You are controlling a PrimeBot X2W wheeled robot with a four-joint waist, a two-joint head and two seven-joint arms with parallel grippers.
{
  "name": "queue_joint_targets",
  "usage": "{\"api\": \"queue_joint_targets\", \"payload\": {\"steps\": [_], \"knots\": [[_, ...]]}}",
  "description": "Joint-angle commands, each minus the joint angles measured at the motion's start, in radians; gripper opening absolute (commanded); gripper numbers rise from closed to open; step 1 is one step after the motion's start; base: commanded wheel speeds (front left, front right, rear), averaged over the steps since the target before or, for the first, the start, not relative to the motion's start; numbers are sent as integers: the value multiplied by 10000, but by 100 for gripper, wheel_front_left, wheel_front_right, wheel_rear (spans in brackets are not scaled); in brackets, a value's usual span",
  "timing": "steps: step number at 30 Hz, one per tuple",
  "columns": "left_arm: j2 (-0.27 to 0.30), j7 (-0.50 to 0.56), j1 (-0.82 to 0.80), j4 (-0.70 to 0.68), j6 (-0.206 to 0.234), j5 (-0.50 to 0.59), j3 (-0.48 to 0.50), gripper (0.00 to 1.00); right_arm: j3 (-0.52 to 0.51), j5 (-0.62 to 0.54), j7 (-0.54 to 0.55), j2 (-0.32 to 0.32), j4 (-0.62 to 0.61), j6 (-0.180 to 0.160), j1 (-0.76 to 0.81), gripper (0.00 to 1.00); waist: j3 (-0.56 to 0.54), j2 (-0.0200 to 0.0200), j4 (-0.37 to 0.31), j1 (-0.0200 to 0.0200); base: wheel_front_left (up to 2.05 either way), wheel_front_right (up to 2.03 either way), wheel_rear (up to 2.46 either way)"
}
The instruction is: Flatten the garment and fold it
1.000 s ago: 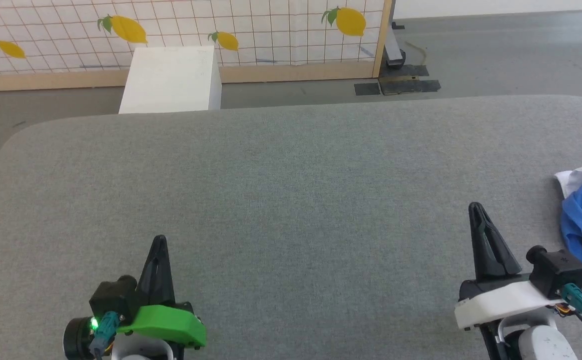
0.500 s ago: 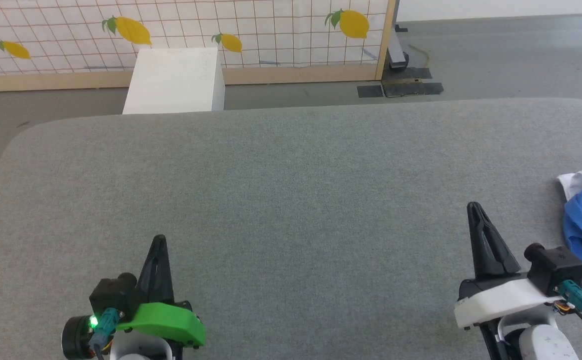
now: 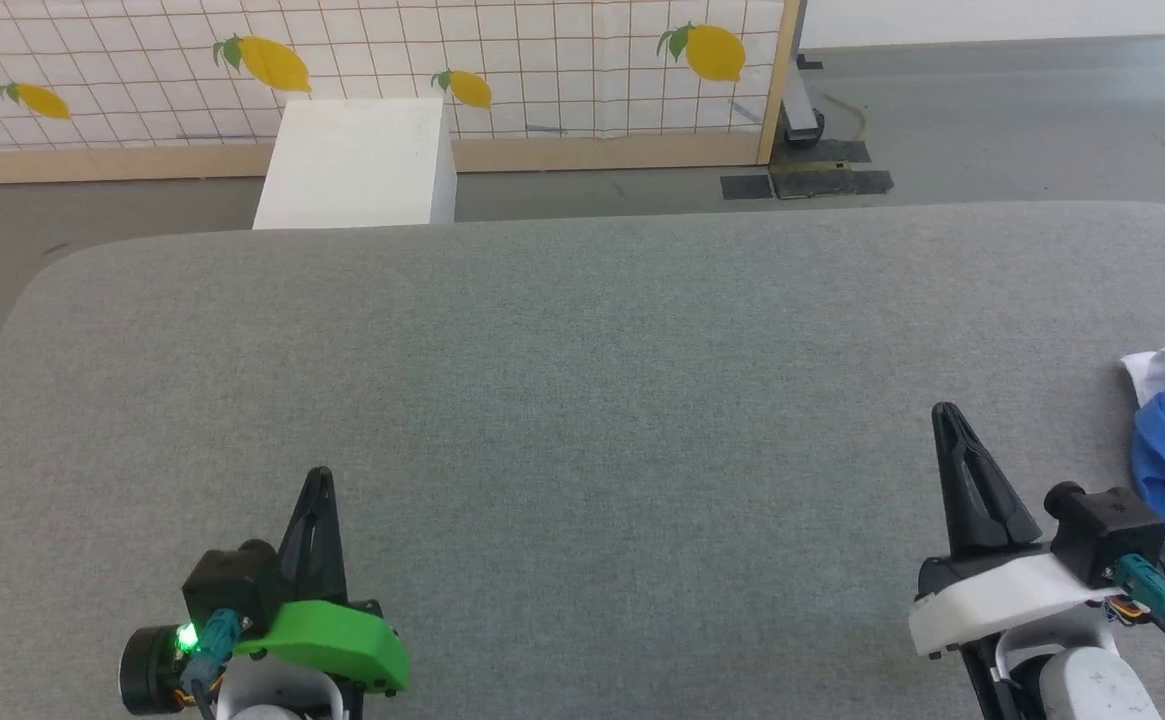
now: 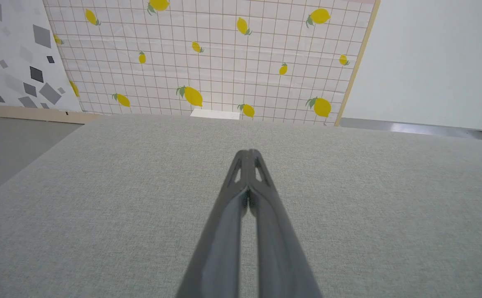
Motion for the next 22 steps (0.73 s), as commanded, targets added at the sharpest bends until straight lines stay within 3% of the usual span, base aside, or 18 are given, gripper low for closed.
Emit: {"api": "queue_joint_targets", "payload": {"steps": [1, 22], "knots": [[-12, 68, 6, -56, -50, 98, 28, 0, 2, -81, 71, 5, -87, -4, 148, 0, -5, 0, 8, 0, 0, 0, 0], [-19, 535, 10, -282, -134, 466, 139, 0, 4, -386, 535, 9, -351, -7, 254, 0, -84, 0, 128, 0, 0, 0, 0]]}}
